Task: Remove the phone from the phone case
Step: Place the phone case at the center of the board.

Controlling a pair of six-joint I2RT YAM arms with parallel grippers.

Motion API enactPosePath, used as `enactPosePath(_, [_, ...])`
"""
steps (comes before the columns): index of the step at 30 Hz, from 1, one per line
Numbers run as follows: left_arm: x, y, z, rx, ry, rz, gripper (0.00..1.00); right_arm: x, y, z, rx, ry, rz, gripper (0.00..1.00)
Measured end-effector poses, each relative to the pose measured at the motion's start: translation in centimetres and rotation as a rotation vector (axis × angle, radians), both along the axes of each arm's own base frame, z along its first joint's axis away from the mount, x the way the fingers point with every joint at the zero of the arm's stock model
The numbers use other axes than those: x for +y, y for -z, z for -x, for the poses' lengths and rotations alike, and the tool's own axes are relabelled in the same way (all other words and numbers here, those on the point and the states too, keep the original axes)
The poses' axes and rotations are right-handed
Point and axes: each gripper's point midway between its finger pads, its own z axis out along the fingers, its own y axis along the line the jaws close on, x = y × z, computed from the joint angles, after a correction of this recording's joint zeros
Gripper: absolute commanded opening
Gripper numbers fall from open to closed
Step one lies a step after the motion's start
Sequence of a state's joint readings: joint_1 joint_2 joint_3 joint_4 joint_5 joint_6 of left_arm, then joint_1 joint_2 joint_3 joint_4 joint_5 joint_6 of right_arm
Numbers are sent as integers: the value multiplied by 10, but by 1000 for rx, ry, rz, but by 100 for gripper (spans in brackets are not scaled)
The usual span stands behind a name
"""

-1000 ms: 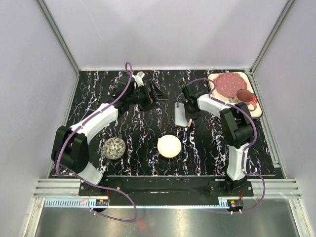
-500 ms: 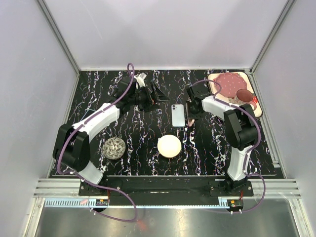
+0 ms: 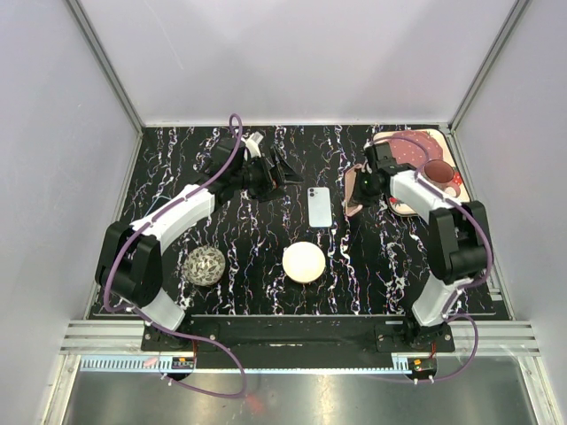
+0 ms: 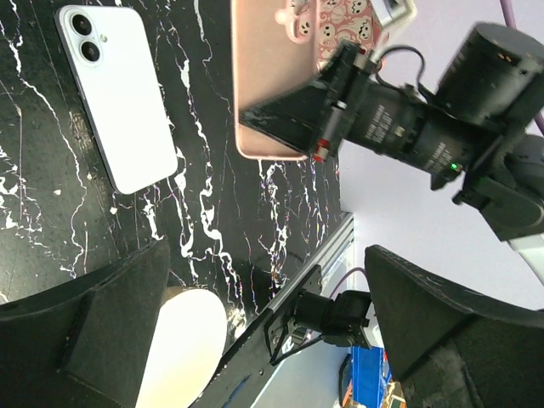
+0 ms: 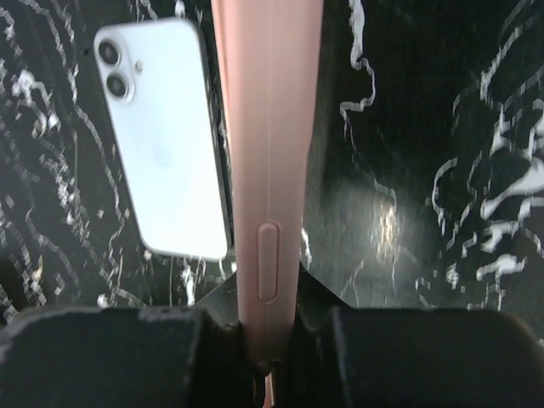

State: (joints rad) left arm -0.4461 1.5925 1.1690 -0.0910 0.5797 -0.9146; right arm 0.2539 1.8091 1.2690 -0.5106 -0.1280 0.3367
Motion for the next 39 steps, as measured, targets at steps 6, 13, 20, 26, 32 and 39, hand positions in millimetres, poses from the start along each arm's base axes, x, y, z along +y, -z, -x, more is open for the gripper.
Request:
enactPosePath(6, [4, 6, 2, 9, 5, -25, 99, -19, -18, 43, -12, 43, -107, 70])
enactPosePath(13, [20, 18, -9, 22, -42, -151, 99, -32, -5, 81, 43, 116, -125, 100])
enactPosePath(20, [64, 40, -46, 7, -226, -473, 99, -43, -13, 73, 7, 158, -74, 100])
enactPosePath(26, [103, 69, -66, 32, -341, -739, 99, -55, -25, 61, -44, 188, -13, 100])
enactPosePath(32, [118, 103, -81, 88, -371, -882, 99, -61, -24, 63, -40, 196, 20, 100])
enactPosePath(39, [129, 123, -89, 100, -407, -958, 99, -62, -14, 72, -6, 195, 28, 100])
